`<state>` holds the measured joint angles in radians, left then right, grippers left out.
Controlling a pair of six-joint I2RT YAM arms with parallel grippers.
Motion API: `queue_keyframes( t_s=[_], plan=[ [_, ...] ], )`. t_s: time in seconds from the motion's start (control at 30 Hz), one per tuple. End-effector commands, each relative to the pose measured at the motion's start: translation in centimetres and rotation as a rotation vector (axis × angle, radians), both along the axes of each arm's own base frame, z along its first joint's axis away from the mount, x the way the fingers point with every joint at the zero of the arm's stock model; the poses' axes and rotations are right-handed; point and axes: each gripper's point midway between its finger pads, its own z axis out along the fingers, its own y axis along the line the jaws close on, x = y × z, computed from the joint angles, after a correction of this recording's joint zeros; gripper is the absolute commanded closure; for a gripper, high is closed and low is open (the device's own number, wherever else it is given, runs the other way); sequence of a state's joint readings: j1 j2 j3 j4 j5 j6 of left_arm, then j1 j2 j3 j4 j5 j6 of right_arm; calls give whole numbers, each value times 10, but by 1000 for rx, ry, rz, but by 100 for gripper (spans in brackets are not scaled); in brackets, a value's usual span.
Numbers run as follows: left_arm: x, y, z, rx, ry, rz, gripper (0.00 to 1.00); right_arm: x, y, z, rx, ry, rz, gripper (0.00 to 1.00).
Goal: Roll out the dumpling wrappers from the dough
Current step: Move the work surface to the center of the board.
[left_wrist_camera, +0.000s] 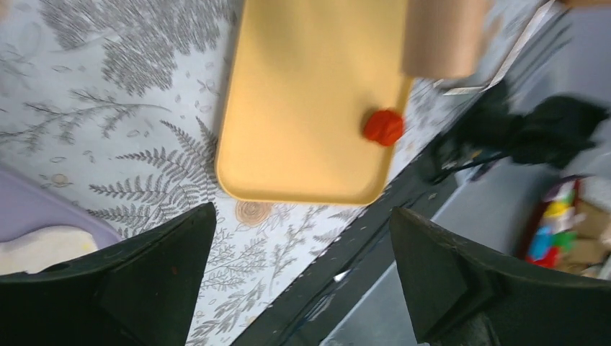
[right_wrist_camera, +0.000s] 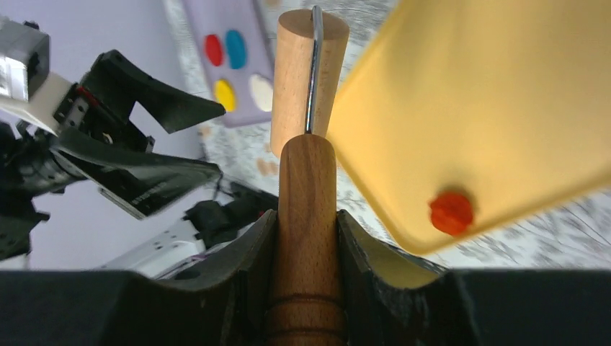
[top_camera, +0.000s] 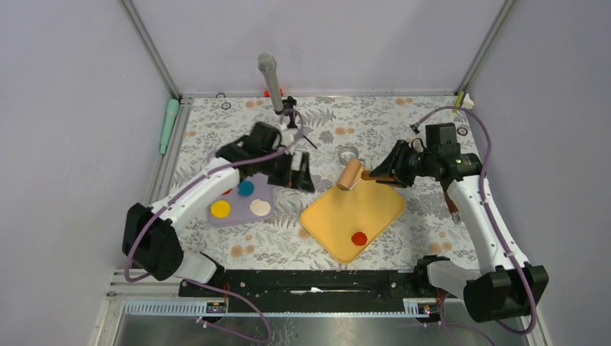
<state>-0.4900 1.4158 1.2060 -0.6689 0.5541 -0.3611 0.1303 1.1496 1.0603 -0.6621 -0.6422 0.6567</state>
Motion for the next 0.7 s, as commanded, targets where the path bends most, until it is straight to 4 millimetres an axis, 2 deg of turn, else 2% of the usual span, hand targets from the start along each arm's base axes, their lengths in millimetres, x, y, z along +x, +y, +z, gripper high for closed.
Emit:
queue_keyframes(
  t_s=[0.0,0.13,0.27,0.43,0.67],
  plan=[
    [8,-11,-47,240,-181,-17,1,-39,-43,5,-280,23,-18,100],
    [17,-34,-79,257,-221,-3,1,-37,-75,9,-445,-32,-130,100],
    [37,-47,-99,280,-272,44,1,-30,-91,18,-506,-74,-219,100],
    [45,-76,-123,226,-249,38,11,-25,-94,21,-496,-104,-271,100],
    [70,-81,-143,316,-233,111,24,-22,-86,25,-438,-145,-281,100]
  ],
)
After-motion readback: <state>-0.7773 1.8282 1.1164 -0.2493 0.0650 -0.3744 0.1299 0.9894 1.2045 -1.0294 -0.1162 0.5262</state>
